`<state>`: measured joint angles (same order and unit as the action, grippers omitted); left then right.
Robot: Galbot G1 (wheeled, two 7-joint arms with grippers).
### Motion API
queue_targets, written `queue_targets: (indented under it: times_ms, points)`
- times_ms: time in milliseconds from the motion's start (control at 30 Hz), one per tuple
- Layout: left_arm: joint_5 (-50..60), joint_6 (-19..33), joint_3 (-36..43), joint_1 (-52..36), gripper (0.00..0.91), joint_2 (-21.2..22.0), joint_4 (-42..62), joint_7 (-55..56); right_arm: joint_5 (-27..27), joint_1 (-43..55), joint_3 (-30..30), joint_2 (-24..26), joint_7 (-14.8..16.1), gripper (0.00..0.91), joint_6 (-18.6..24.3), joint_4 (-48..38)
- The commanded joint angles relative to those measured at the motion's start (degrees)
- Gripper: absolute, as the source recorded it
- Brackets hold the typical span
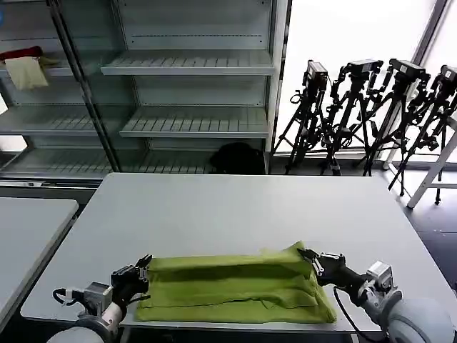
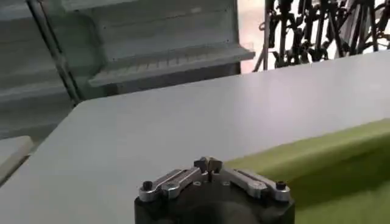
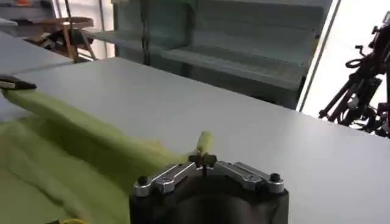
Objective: Fold and organize the clothes.
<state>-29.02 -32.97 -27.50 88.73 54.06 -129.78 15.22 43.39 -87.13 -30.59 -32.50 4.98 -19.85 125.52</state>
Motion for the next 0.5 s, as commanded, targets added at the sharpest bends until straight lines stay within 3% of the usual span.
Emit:
queue_targets:
  times_ms: [33, 300, 433, 500]
  points:
    - [2.5, 0.0, -0.4, 1.9, 0.000, 0.0, 0.3, -0.2, -0.4, -5.1, -3.5, 0.4, 0.1, 0.000, 0.3, 0.8]
    - [5.1, 0.4, 0.4, 2.9, 0.000, 0.9, 1.5, -0.1, -1.9, -10.2, -5.4, -1.2, -0.3, 0.000, 1.6, 2.0]
    - [6.6, 1.0, 0.8, 3.4, 0.010, 1.3, 2.1, -0.1, -2.8, -12.6, -4.7, -2.7, -2.6, 0.000, 2.7, 2.4]
    - [7.1, 1.6, 1.4, 3.9, 0.040, 1.5, 2.3, 0.3, -3.2, -13.9, -3.7, -3.9, -5.6, 0.000, 4.3, 2.6]
